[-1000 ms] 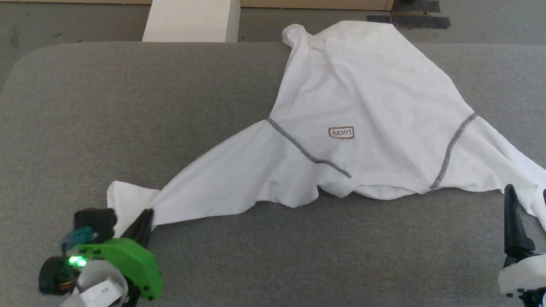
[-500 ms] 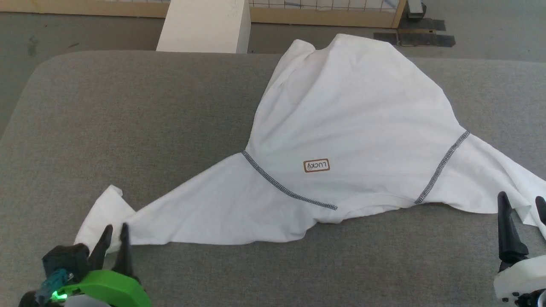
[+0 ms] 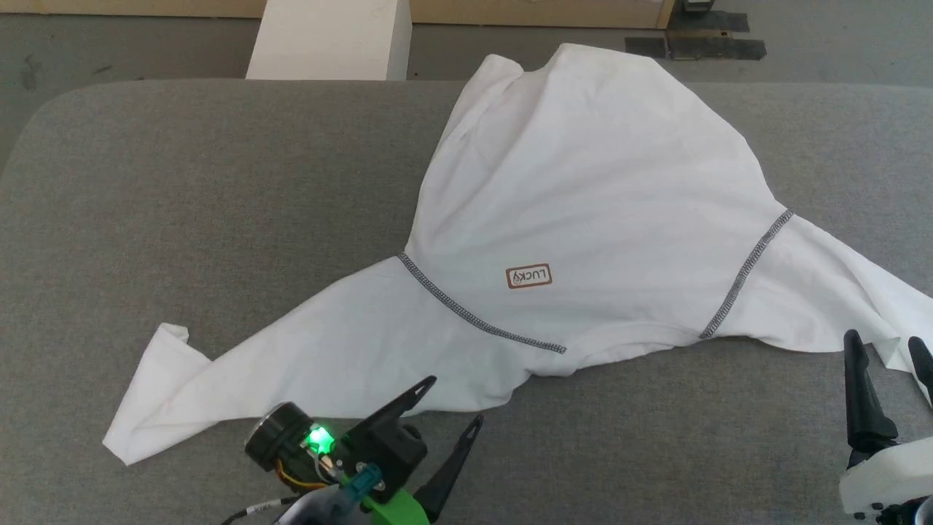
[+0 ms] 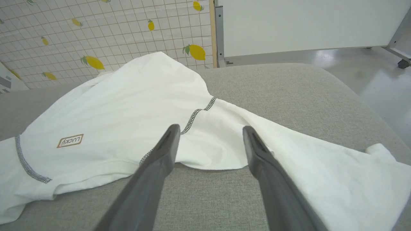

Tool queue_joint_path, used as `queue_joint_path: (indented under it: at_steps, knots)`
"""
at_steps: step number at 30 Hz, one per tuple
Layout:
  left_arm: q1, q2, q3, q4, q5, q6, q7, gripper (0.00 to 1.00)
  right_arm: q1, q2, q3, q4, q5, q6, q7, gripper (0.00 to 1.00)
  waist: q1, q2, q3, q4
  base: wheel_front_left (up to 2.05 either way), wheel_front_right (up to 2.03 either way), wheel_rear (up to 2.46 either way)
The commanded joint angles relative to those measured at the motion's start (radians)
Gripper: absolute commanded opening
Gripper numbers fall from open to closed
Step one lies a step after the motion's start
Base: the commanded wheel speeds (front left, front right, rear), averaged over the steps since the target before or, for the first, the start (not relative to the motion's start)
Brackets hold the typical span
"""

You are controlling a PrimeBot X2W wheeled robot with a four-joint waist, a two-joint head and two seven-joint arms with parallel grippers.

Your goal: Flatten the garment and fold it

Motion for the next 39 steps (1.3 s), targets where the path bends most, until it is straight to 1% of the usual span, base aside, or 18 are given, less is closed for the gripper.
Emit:
queue_joint_path:
  at_steps: [1,4,8,14,17,18,19,21,24,29,31,35,37,39]
  knots:
    - [-0.041,0.017,-0.023,0.038,0.037,-0.013,0.008,1.00,-0.008,0.001,0.000,-0.006,0.001,-0.002,-0.002,1.00,0.0000,0.0000,0.021,-0.017,0.00,0.00,0.00]
    - [-0.093,0.028,-0.065,0.127,0.079,-0.028,0.021,1.00,-0.019,0.001,0.002,-0.006,0.003,-0.002,-0.004,1.00,0.0000,0.0000,0.040,-0.031,0.00,0.00,0.00]
    - [-0.152,0.024,-0.093,0.235,0.092,-0.038,0.023,1.00,-0.033,0.001,0.003,-0.002,0.006,-0.002,-0.009,1.00,0.0000,0.0000,0.064,-0.048,0.00,0.00,0.00]
    - [-0.220,0.017,-0.124,0.379,0.122,-0.043,0.033,1.00,-0.049,0.001,0.004,0.004,0.008,-0.002,-0.016,1.00,0.0000,0.0000,0.089,-0.062,0.00,0.00,0.00]
    - [-0.252,0.008,-0.135,0.451,0.148,-0.032,0.019,1.00,-0.056,0.001,0.005,0.006,0.008,-0.002,-0.018,1.00,0.0000,0.0000,0.096,-0.065,0.00,0.00,0.00]
    - [-0.258,-0.003,-0.132,0.476,0.142,-0.026,0.011,0.55,-0.058,0.001,0.006,0.007,0.008,-0.002,-0.018,1.00,0.0000,0.0000,0.097,-0.067,0.00,0.00,0.00]
    - [-0.264,-0.011,-0.130,0.492,0.139,-0.023,0.003,0.00,-0.060,0.001,0.006,0.008,0.007,-0.002,-0.018,1.00,0.0000,0.0000,0.098,-0.067,0.00,0.00,0.00]
    - [-0.270,-0.031,-0.121,0.521,0.124,-0.012,-0.015,0.00,-0.063,0.001,0.004,0.009,0.006,-0.002,-0.017,1.00,0.0000,0.0000,0.097,-0.068,0.00,0.00,0.00]
    - [-0.268,-0.054,-0.090,0.531,0.091,0.018,-0.059,0.00,-0.066,0.001,0.003,0.011,0.005,-0.002,-0.016,1.00,0.0000,0.0000,0.091,-0.066,0.00,0.00,0.00]
    - [-0.221,-0.070,0.001,0.471,0.005,0.083,-0.145,0.00,-0.066,0.001,0.006,0.011,-0.003,-0.002,-0.014,1.00,0.0000,0.0000,0.071,-0.061,0.00,0.00,0.00]
    - [-0.190,-0.064,0.036,0.427,-0.025,0.106,-0.164,0.00,-0.064,0.001,0.010,0.007,-0.014,-0.002,-0.009,1.00,0.0000,0.0000,0.064,-0.055,0.00,0.00,0.00]
    - [-0.122,-0.029,0.100,0.332,-0.064,0.156,-0.171,0.00,-0.056,-0.005,0.051,-0.011,-0.056,-0.002,0.025,1.00,0.0000,0.0000,0.057,-0.043,0.00,0.00,0.00]
    - [-0.095,-0.017,0.120,0.292,-0.079,0.169,-0.170,0.00,-0.046,-0.038,0.087,-0.014,-0.062,-0.002,0.067,1.00,0.0000,0.0000,0.058,-0.032,0.00,0.00,0.00]
    - [-0.079,-0.007,0.128,0.262,-0.085,0.176,-0.164,0.00,-0.034,-0.086,0.129,-0.016,-0.057,-0.002,0.122,1.00,0.0000,0.0000,0.061,-0.023,0.00,0.00,0.00]
